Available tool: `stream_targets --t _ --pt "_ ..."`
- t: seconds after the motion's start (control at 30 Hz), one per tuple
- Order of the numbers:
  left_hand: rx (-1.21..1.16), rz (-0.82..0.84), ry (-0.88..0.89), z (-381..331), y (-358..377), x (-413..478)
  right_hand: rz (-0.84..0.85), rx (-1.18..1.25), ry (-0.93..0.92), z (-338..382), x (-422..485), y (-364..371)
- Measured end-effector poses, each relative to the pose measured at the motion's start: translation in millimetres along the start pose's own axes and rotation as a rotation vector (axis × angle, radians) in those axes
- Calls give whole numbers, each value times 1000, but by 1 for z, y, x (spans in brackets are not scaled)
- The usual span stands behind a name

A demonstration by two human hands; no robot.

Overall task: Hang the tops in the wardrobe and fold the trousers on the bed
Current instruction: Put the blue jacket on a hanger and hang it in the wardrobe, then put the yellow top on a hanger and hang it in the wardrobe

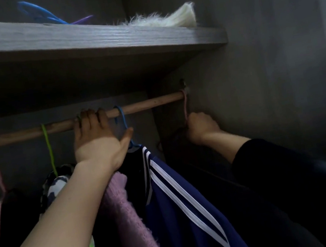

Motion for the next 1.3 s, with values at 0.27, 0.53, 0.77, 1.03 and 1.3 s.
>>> stream_targets --t 0.27,0.53,0.77,1.03,1.3 --pt "-43 15 4 -1 4 1 -14 608 96 19 10 -8" --pt "-105 180 -28 -1 -12 -3 249 903 88 21 -76 2" --pt "-370 213 27 -69 -48 -70 281 768 98 -36 -181 -33" --pt "-1074 145 85 -173 -123 -228 188 616 332 -133 -360 -105" --pt "-1276 471 332 -295 -215 -414 107 417 659 -237 -597 -208"
Point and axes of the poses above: each hand's wrist, its own x-axis towards the middle knuckle, its own y-axis out of the palm, z = x × y, the point moved 5 cm from there along x, towards the middle knuckle, and after that the axes turned 1 degree about x, right-handed, at the moved point
